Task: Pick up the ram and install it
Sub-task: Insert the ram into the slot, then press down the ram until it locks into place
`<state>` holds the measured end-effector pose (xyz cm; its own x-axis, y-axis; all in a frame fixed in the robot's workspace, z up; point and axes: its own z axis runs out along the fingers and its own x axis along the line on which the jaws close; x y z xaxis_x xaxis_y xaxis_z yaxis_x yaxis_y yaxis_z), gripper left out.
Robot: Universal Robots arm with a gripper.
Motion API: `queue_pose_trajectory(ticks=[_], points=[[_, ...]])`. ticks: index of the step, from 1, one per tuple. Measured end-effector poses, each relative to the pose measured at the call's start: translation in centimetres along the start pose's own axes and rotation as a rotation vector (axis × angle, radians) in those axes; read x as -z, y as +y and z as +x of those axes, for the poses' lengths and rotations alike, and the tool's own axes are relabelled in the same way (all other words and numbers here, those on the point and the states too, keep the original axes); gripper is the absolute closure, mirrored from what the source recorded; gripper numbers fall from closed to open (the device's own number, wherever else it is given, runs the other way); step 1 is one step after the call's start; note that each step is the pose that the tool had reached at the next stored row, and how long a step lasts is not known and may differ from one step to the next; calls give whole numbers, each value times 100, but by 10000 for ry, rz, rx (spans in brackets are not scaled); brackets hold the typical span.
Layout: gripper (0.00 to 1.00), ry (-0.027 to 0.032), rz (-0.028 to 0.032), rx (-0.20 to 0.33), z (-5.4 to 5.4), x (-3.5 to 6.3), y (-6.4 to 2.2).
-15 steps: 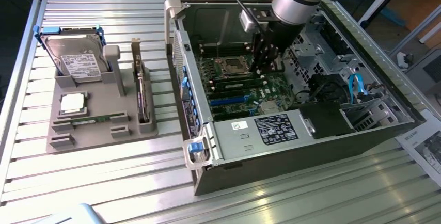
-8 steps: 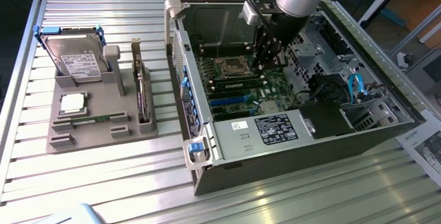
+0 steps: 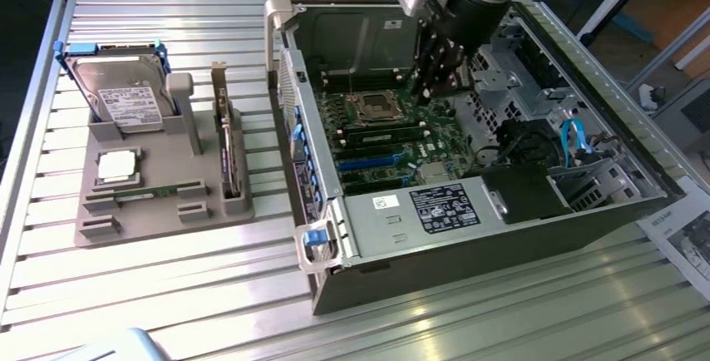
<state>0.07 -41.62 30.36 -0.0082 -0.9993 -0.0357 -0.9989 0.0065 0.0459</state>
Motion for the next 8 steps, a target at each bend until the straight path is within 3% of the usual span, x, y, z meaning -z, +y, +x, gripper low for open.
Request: queue_pose_trajectory(ticks=[4,8], points=[[75,-1,0,0,-4,115,5],[75,-1,0,0,-4,119,6]])
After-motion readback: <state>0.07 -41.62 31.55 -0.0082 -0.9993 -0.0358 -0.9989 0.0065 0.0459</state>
